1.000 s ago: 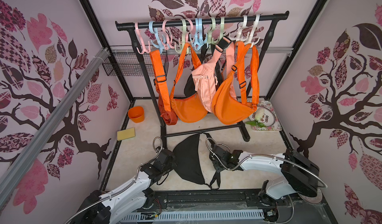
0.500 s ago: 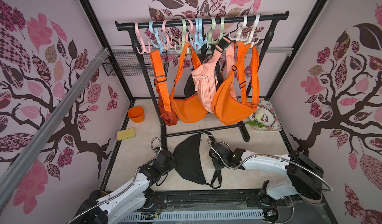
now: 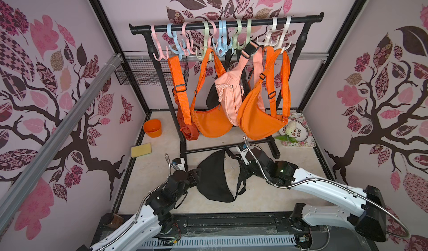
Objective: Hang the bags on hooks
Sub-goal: Pick up the bag from the center of the board.
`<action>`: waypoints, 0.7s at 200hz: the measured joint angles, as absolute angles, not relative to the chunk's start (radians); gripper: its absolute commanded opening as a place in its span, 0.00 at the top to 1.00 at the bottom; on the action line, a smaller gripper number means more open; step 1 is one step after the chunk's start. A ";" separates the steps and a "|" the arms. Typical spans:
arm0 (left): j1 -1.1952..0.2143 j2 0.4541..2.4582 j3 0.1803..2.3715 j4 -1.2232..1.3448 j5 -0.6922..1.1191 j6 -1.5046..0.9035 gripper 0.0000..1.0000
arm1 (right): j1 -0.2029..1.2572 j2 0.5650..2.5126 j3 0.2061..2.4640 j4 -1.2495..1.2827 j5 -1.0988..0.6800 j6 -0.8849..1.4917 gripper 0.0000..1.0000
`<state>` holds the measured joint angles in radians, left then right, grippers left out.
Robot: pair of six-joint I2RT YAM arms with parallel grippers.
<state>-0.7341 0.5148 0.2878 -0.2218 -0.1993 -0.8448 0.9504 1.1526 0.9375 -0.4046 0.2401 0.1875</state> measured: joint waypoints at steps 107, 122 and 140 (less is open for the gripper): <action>-0.891 0.849 0.713 -0.070 -0.075 -0.215 0.31 | 0.950 1.137 1.359 -0.454 0.146 -0.112 1.00; -0.900 0.868 0.719 -0.031 -0.062 -0.165 0.29 | 0.950 1.140 1.378 -0.463 0.123 -0.129 1.00; -0.899 0.904 0.741 -0.007 -0.057 -0.120 0.29 | 0.950 1.142 1.399 -0.482 0.087 -0.141 1.00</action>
<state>-0.8993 0.9043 0.7410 -0.0067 -0.0566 -0.1196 0.9504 1.1416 1.3994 -0.4820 0.0868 -0.1410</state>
